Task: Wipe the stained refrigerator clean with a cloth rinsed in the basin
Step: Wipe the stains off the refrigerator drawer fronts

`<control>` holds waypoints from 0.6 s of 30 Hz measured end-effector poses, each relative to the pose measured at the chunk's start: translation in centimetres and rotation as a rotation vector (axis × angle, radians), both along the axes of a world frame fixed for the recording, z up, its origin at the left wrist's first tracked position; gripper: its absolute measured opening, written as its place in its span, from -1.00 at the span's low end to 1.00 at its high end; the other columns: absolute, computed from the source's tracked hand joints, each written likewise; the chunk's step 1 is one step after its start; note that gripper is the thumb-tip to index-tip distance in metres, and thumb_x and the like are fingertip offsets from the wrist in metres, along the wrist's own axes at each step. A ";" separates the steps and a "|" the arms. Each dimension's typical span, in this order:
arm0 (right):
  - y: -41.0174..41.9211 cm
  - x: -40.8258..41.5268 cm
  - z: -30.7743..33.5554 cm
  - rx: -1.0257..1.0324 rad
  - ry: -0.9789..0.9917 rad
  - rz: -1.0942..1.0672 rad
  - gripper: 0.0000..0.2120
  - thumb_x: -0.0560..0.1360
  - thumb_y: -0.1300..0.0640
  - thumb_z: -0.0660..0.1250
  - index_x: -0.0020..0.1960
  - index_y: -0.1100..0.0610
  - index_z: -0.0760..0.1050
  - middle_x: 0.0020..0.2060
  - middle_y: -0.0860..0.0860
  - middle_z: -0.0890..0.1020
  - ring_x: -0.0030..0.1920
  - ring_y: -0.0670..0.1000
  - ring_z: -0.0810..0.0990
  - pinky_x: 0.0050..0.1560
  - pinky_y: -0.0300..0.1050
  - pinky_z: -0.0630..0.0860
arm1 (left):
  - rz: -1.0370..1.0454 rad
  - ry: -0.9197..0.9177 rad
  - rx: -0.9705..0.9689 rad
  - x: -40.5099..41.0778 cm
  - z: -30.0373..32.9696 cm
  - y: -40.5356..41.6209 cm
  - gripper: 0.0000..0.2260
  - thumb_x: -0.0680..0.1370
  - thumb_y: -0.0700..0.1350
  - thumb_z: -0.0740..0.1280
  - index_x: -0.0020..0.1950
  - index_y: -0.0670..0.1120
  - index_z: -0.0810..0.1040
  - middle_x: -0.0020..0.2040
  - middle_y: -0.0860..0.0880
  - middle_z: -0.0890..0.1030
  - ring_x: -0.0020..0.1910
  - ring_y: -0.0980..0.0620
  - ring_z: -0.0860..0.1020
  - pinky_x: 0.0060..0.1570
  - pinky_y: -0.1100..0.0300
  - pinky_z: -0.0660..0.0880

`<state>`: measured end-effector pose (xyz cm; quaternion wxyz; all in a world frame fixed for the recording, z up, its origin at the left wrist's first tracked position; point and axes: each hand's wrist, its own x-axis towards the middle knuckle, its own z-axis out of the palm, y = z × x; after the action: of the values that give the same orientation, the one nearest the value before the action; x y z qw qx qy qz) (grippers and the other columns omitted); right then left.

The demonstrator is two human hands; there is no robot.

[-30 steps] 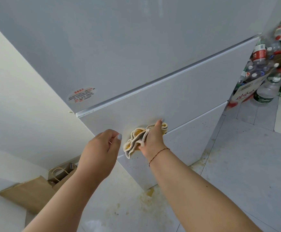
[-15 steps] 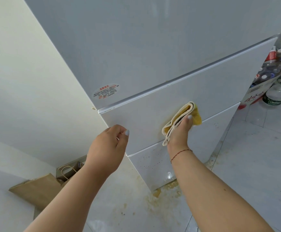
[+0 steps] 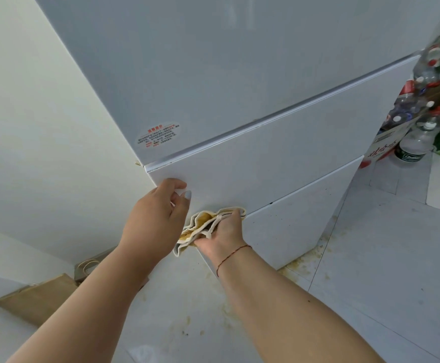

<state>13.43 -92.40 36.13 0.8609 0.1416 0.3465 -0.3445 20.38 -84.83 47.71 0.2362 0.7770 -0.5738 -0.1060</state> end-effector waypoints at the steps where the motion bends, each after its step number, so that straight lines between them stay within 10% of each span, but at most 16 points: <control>1: -0.3 -0.3 0.0 -0.006 -0.005 0.039 -0.29 0.47 -0.43 -0.04 0.36 0.05 0.35 0.27 0.23 0.44 0.21 0.30 0.44 0.18 0.46 0.27 | 0.000 0.003 0.000 0.0 0.0 0.0 -0.66 0.58 0.11 0.06 0.26 0.03 0.44 -0.09 0.07 0.58 -0.06 -0.02 0.55 -0.04 0.06 0.51; 6: -3.2 -4.1 -0.3 -0.058 0.133 -0.099 -0.56 0.49 -0.33 -0.07 -0.28 0.02 0.19 -0.34 0.10 0.35 -0.35 0.05 0.37 -0.09 -0.03 0.37 | 0.003 0.031 0.007 -0.4 -0.4 -0.4 -0.71 0.58 0.12 0.09 0.18 0.05 0.47 -0.10 0.08 0.58 -0.05 -0.03 0.57 -0.02 0.03 0.52; 11: -7.7 -9.5 0.6 -0.095 0.404 -0.253 -0.57 0.58 -0.17 -0.02 -0.39 0.01 0.07 -0.44 -0.02 0.23 -0.54 -0.01 0.18 -0.39 -0.29 0.16 | 0.020 0.073 0.006 -0.6 -0.7 -0.3 -0.77 0.59 0.11 0.12 0.10 0.06 0.49 -0.12 0.09 0.58 -0.06 -0.02 0.59 -0.03 0.01 0.53; 15: -6.8 -8.0 0.5 -0.151 0.365 -0.297 -0.55 0.57 -0.31 -0.03 -0.02 -0.01 0.46 -0.11 0.02 0.48 -0.17 0.05 0.49 -0.05 -0.09 0.40 | 0.035 0.099 -0.006 -0.7 -0.7 0.3 -0.80 0.61 0.07 0.14 0.08 0.05 0.51 -0.13 0.08 0.59 -0.07 0.00 0.58 -0.05 -0.02 0.53; 18: -4.4 -4.5 -0.2 -0.091 0.313 -0.235 -0.41 0.54 -0.35 -0.01 0.37 0.00 0.38 0.27 0.04 0.47 0.19 0.10 0.50 0.25 0.10 0.34 | 0.043 0.102 -0.017 -0.3 -0.4 1.0 -0.80 0.62 0.06 0.13 0.04 0.04 0.51 -0.13 0.05 0.60 -0.09 -0.02 0.57 -0.06 -0.04 0.54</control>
<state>8.91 -96.82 35.90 0.7559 0.0870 0.4412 -0.4759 20.10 -83.85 47.29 0.2740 0.7808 -0.5448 -0.1356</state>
